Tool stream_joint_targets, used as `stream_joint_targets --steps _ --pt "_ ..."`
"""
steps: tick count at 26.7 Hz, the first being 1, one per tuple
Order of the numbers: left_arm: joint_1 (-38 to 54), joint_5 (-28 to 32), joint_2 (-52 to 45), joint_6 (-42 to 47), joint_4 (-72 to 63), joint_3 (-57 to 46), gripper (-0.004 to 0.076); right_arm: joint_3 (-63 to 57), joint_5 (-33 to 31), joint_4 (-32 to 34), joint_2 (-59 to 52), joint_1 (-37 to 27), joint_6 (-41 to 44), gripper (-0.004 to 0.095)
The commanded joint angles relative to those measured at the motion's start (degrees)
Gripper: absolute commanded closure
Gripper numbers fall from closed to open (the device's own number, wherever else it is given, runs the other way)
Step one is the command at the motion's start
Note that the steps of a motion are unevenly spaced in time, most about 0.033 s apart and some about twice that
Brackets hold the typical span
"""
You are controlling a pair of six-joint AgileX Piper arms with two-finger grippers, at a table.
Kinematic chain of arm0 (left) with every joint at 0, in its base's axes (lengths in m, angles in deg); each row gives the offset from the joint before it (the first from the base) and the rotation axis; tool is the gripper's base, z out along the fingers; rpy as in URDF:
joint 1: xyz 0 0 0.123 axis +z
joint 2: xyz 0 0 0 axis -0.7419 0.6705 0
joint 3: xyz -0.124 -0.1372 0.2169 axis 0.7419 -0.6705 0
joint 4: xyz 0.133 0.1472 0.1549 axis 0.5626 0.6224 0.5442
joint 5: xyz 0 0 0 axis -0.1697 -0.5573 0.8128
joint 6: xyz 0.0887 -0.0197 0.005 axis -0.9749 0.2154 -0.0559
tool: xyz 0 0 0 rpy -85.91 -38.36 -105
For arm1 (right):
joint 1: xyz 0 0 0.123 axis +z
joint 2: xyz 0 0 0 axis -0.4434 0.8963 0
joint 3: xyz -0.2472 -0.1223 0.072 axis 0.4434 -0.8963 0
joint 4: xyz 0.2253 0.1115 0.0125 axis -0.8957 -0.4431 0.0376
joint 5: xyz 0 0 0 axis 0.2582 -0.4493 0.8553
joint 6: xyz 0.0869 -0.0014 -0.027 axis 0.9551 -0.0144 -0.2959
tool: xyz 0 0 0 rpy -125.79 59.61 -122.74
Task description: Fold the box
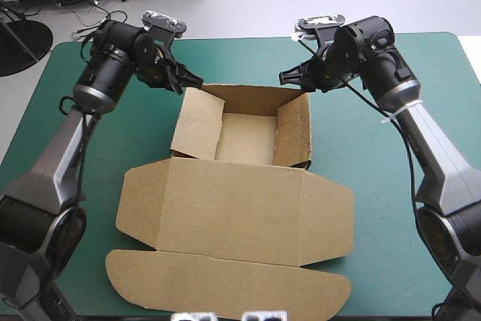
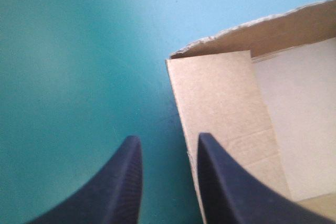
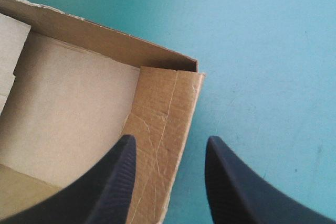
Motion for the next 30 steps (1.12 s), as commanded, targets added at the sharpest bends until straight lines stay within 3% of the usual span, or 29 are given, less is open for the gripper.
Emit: stream_joint_targets --steps 1,2,9,14,16,18,22,26,30 --pt "-0.3 -2.58 -8.14 0.81 -2.17 1.89 0.0682 -2.9 -0.3 -1.57 -4.03 -0.7 0.65 0.0505" --pt "-0.3 -2.58 -9.53 0.34 -2.35 1.89 0.073 -4.43 -0.3 -2.57 -4.03 -1.1 0.65 0.0505" --pt "-0.3 -2.58 -18.37 -1.18 -3.22 0.88 0.0734 -11.48 2.58 -6.21 -1.04 -2.18 0.65 0.0505" --pt "-0.3 -2.58 -25.58 -2.26 -3.22 -5.95 0.0734 -11.73 3.38 -8.64 2.97 -2.32 -1.08 0.0518" --pt "-0.3 -2.58 -29.27 -3.02 -3.11 -10.96 0.0734 -11.73 4.44 -11.48 4.28 -2.41 -4.1 0.0594" --pt "-0.3 -1.91 -32.71 -3.02 -2.32 -16.09 0.0734 -11.73 5.14 -12.84 5.09 -2.41 -4.65 0.0734" --pt "-0.3 1.47 -40.43 -2.68 0.38 -28.32 0.0734 -11.73 5.37 -11.41 5.5 -2.41 -6.34 0.0927" --pt "-0.3 6.59 -51.05 -0.17 0.97 -45.95 0.0734 -11.52 2.83 -7.01 4.84 -4.27 -6.43 0.0927" --pt "-0.3 7.48 -60.16 1.72 4.38 -61.19 0.0734 -11.65 -0.29 0.54 0.39 -12.34 -7.63 0.0928"
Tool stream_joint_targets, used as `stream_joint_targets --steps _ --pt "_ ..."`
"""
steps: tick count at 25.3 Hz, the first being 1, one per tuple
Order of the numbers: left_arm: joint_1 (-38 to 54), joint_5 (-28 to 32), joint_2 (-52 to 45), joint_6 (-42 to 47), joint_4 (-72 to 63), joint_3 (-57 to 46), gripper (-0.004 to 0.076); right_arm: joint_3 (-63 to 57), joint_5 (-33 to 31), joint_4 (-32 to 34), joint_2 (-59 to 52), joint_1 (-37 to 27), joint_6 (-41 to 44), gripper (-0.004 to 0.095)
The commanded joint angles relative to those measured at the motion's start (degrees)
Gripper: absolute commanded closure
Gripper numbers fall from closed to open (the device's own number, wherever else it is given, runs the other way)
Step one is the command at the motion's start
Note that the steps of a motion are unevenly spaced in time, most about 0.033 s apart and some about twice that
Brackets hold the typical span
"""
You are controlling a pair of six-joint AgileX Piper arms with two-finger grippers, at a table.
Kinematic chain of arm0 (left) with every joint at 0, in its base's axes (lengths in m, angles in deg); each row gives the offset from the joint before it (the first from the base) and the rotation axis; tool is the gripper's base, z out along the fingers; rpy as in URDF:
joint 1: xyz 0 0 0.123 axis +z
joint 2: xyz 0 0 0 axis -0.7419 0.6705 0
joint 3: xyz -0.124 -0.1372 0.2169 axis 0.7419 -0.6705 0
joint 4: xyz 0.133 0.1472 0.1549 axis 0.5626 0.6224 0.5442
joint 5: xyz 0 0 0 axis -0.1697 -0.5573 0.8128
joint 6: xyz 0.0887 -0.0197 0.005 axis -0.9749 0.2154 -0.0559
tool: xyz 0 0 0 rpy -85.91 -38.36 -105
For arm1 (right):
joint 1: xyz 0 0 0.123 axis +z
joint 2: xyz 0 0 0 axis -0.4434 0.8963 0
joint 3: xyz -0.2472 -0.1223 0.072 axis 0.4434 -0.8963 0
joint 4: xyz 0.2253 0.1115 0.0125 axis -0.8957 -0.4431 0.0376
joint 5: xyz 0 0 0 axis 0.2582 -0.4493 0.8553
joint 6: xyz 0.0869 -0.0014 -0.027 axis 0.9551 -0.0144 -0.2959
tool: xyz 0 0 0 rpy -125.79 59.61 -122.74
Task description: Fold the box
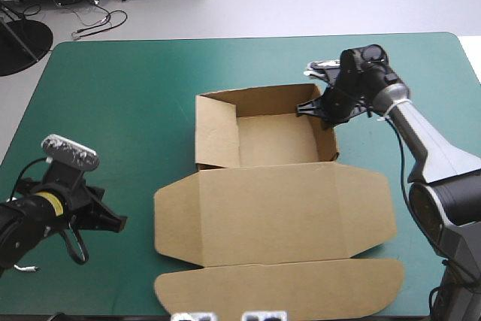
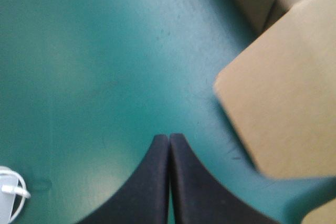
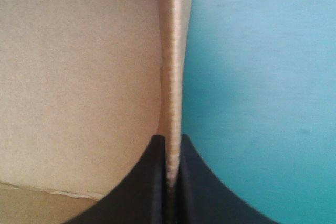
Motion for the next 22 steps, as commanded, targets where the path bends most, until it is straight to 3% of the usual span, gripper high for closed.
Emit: stream_joint_targets --steps 1,5,10,12,17,19,22 --pt "-0.3 2.49 -4.91 4.25 4.41 -6.08 0.0734 1.11 -1.81 6.89 -7.4 -7.5 -1.97 0.0928" --pt "-0.3 -0.53 -11.03 8.13 7.83 -12.16 0.0734 1.11 -1.81 6.9 -11.14 -25.67 -7.22 0.0927" --pt "-0.3 -0.87 -13.14 8.72 7.83 -12.16 0.0734 1.11 -1.81 6.42 -9.19 -35.47 -9.18 0.0906" --pt "-0.3 -0.97 -13.14 8.72 7.83 -12.16 0.0734 1.05 -1.81 6.58 -7.81 -36.4 -8.76 0.0822" --pt "-0.3 -0.97 -13.19 8.72 7.83 -12.16 0.0734 1.05 -1.81 6.86 -5.14 -36.4 -9.0 0.0477" --pt "-0.3 -0.97 -13.19 8.72 8.11 -12.16 0.0734 1.16 -1.81 6.86 -5.01 -36.4 -10.0 0.0421" --pt "-0.3 -0.48 -13.19 8.72 8.38 -12.16 0.0734 1.28 -1.81 6.17 -6.19 -36.4 -10.26 0.0423"
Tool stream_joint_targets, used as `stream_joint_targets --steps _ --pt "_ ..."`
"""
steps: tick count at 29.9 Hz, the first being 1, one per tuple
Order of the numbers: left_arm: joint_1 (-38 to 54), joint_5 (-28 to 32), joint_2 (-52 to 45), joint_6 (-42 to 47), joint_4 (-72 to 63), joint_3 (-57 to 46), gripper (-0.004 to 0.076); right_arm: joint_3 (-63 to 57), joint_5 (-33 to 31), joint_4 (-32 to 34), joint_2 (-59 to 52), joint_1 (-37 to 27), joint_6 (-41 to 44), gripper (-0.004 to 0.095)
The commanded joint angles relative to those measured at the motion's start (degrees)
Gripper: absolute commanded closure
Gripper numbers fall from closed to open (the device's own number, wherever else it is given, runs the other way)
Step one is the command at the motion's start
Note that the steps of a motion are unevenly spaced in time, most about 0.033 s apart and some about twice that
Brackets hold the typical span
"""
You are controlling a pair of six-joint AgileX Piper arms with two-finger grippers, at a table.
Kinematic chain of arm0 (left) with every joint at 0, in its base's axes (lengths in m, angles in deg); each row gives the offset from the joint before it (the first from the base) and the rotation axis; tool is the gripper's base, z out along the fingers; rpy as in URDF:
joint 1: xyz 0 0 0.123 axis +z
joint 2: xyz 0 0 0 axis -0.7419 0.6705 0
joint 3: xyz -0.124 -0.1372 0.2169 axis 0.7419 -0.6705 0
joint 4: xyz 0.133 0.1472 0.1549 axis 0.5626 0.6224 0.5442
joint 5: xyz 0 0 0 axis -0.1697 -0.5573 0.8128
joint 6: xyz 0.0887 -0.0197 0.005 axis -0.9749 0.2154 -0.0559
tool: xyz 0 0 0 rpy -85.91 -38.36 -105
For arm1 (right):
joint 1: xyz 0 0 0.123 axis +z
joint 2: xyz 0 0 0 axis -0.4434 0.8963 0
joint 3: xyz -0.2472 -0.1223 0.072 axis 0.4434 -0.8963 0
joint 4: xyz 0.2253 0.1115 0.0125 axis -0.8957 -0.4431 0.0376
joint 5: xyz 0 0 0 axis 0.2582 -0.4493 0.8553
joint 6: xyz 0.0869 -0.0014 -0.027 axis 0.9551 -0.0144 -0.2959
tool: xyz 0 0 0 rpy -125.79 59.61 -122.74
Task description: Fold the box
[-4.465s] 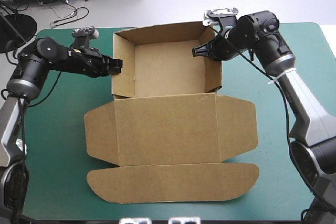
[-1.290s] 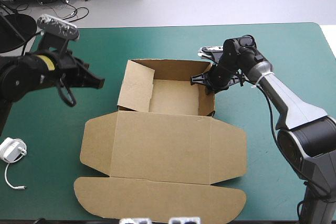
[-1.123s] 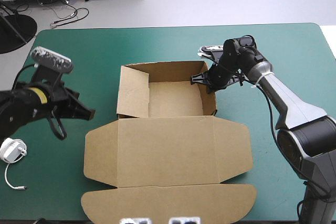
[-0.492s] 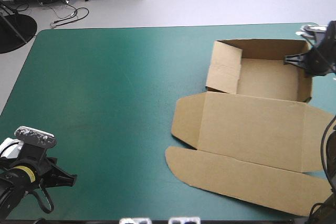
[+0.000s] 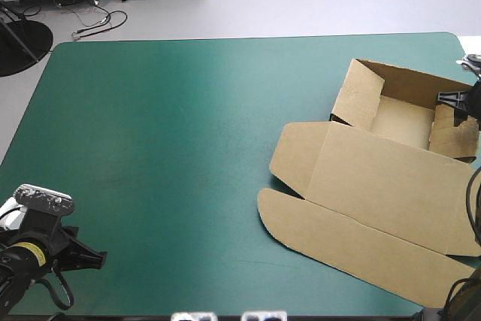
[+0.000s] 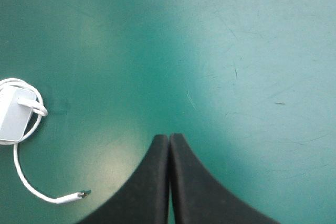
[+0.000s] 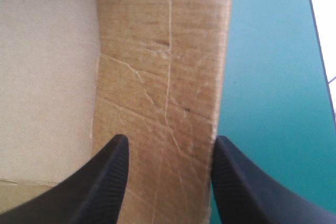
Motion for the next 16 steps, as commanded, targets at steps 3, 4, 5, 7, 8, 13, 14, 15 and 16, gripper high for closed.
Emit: stream_joint_targets --steps 3,4,5,7,8,13,14,15,16 --pt "-0.3 2.81 0.35 0.66 1.36 1.3 0.0734 1.71 -0.66 -1.75 -6.82 -0.45 -0.89 0.0423" --pt "-0.3 2.79 0.35 0.66 1.24 1.3 0.0734 1.71 -0.66 -2.29 -8.07 -0.45 -0.89 0.0423" --pt "-0.3 2.79 0.35 0.78 1.06 1.3 0.0734 1.71 -0.66 -3.37 -9.41 -0.45 -1.11 0.0423" --pt "-0.3 2.95 0.35 1.73 0.31 1.3 0.0734 1.71 -0.66 -6.38 -12.44 -0.45 -1.66 0.0424" --pt "-0.3 3.33 0.35 2.31 -0.31 1.3 0.0734 1.59 -0.66 -8.08 -13.7 -0.45 -2.44 0.0423" --pt "-0.3 8.13 0.12 2.41 -1.0 1.3 0.0734 -1.63 -0.66 -19.54 -22.26 0.87 -8.53 0.0497" --pt "-0.3 8.84 0.12 2.41 -0.89 1.3 0.0734 -3.04 -0.66 -19.85 -24.01 1.84 -9.72 0.0539" --pt "-0.3 9.6 0.12 2.41 -0.89 1.3 0.0734 -4.73 -0.66 -19.69 -25.65 3.23 -9.85 0.0601" --pt "-0.3 10.11 0.02 2.41 -1.21 1.3 0.0734 -6.69 -0.66 -19.41 -27.23 4.89 -9.96 0.0668"
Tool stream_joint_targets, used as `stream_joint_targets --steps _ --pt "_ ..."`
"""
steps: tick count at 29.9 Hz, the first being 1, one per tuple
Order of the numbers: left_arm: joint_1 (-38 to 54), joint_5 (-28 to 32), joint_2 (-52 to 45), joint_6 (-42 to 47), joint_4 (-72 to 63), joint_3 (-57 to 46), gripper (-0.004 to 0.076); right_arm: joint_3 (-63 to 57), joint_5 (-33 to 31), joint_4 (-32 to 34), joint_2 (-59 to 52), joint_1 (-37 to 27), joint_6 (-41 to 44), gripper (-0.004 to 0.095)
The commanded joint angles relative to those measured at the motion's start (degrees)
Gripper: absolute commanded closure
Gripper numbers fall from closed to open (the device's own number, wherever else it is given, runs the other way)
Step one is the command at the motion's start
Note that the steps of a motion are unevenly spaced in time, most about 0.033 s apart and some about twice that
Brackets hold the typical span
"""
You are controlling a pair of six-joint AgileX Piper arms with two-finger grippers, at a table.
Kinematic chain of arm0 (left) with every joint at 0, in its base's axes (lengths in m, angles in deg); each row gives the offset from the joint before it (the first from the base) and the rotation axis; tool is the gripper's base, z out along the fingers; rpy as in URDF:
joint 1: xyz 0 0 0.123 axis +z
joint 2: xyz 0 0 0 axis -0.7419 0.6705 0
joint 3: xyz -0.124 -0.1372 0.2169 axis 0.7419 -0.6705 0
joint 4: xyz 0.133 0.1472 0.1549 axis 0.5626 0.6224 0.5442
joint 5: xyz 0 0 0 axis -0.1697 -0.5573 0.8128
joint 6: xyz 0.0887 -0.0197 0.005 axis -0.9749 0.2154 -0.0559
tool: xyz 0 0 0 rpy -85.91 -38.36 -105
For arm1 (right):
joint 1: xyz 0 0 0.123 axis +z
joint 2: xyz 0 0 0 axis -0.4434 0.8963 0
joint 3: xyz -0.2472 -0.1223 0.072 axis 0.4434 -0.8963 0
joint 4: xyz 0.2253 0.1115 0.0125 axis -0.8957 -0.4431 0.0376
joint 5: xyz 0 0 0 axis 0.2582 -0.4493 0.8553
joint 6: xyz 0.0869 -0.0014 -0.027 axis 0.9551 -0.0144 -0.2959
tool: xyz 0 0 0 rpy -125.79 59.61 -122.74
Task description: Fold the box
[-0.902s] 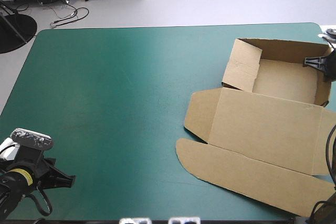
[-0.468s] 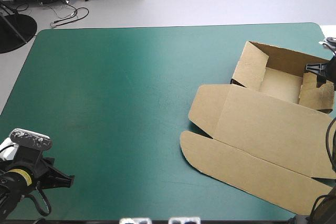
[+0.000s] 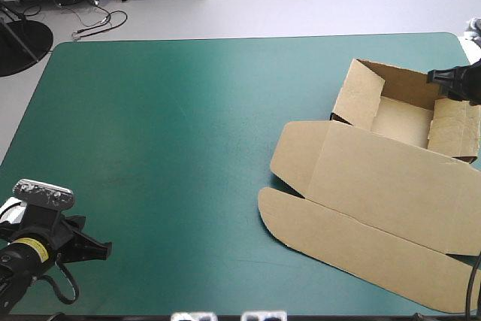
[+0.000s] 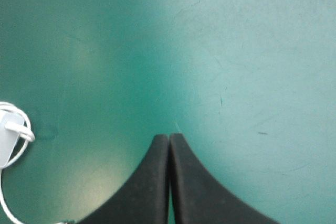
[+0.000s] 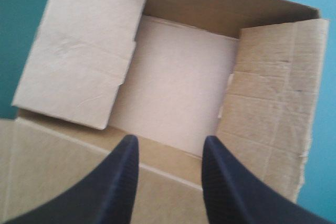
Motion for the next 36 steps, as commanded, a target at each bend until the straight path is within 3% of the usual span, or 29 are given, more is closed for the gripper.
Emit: stream_joint_targets --steps 1,5,10,13,20,30,36 --pt "-0.3 5.16 0.1 0.74 0.09 1.3 0.0734 -4.58 -0.45 -1.64 -7.41 4.64 -2.13 0.0733" --pt "-0.3 5.77 -0.34 -0.16 -0.03 0.08 0.0734 -14.13 -0.45 1.88 -13.09 9.75 -2.13 0.0929" --pt "-0.3 8.37 -4.73 -0.53 -2.88 -6.13 0.0734 -26.76 0.47 4.87 -20.74 10.33 -1.79 0.0925" --pt "-0.3 9.32 -8.79 -0.64 -4.34 -10.25 0.0734 -34.68 3.81 7.91 -26.38 10.33 0.01 0.0925" --pt "-0.3 9.63 -16.18 -1.67 -4.11 -13.07 0.0734 -49.92 12.4 7.91 -39.93 10.33 0.14 0.0927" --pt "-0.3 11.71 -17.24 -4.65 -4.22 -13.3 0.0734 -63.93 20.44 6.06 -55.3 10.33 0.85 0.0927" --pt "-0.3 11.71 -17.24 -4.54 -4.09 -13.3 0.0734 -64.92 22.25 6.16 -59.95 10.33 0.85 0.0927"
